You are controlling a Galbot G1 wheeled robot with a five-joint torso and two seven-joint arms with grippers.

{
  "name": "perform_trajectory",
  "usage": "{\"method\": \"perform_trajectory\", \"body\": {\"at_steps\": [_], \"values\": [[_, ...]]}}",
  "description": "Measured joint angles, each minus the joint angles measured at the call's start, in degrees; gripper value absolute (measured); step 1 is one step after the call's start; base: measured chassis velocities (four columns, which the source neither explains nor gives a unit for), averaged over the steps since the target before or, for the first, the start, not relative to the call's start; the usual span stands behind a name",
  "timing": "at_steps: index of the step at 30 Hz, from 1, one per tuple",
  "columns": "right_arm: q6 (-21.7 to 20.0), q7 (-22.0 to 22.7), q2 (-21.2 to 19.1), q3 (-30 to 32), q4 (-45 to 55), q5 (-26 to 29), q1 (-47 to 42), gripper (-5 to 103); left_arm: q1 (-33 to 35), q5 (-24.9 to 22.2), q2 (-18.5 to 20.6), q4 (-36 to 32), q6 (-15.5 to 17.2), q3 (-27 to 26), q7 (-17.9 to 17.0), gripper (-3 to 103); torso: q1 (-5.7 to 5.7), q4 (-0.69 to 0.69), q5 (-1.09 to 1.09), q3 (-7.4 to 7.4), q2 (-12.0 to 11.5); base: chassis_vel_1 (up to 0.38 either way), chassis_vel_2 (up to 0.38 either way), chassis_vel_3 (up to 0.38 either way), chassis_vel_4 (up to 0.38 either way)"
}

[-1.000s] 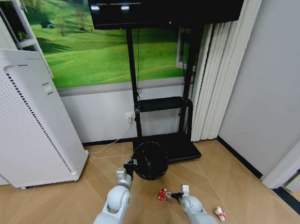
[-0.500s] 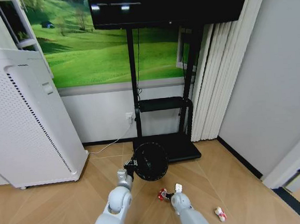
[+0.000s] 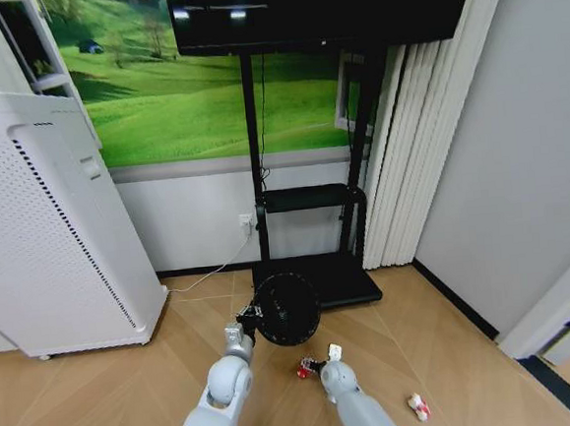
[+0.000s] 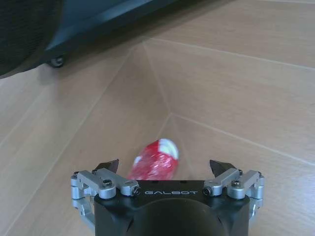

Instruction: Pick up the trash bin and place the garbage on the floor into it.

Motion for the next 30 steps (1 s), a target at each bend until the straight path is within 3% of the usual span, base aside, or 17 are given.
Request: {"method": "perform_trajectory", "body": {"at_steps": [6,30], "values": [[0.32,-5.52,0.86,-0.38,0.45,-3.62,-0.43,100,-0.16,0.0,-0.23,0.15,-0.04,-0.16,0.05,4,0.0,0.0,0.0,0.0,0.0,0.0,0.0,0.0,0.0],[2.2,-5.77,2.1,-0.24,-6.28,-4.24,1.54,100,-0.6,0.4,-0.93,1.13,-0.14,0.17,0.05,4,0.0,0.0,0.0,0.0,0.0,0.0,0.0,0.0,0.0]]}}
